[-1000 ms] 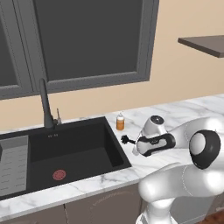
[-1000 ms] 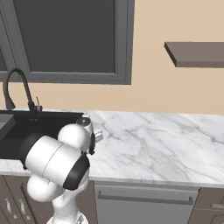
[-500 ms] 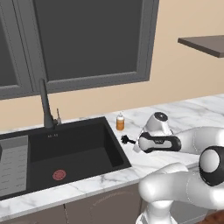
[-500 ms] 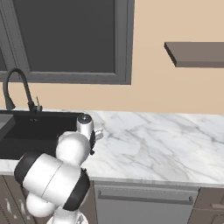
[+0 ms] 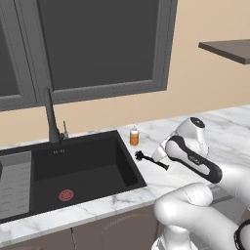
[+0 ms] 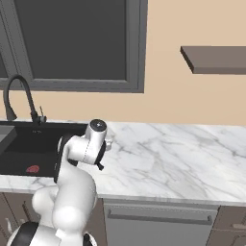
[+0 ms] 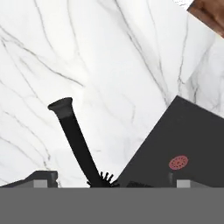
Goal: Locate and retrieve the soap dispenser and dish brush from the cabinet. Place them next to the sink.
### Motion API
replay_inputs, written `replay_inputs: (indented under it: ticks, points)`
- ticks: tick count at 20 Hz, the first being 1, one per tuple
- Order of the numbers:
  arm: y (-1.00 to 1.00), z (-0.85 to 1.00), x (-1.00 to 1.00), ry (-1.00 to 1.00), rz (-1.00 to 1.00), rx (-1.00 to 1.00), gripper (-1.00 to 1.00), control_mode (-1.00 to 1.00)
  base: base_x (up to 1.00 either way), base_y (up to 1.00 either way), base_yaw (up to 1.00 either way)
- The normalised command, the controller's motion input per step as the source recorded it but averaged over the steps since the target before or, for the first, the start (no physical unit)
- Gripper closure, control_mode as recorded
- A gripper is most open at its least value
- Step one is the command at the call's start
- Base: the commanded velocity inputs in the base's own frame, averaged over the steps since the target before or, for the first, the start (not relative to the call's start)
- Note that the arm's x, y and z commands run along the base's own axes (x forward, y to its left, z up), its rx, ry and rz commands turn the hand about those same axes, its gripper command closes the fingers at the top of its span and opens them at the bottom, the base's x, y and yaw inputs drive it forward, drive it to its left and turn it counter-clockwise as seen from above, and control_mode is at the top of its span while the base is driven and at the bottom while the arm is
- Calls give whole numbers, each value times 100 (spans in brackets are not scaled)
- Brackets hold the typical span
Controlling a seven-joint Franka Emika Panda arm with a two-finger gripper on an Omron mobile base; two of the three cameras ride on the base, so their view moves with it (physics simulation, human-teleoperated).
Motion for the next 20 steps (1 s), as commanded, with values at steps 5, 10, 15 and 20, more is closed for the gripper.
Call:
replay_inputs:
  ticks: [5,10,15,20]
  points:
    - [-4,29,-11,18,-32,8,-100,-100,0,0,0]
    - [-1,29,-1,5,-25,-2,-100,-100,0,0,0]
    - [-8,3,0,-4,-23,-11,-100,-100,0,0,0]
    - [-20,-1,-2,-7,-13,-8,-100,-100,0,0,0]
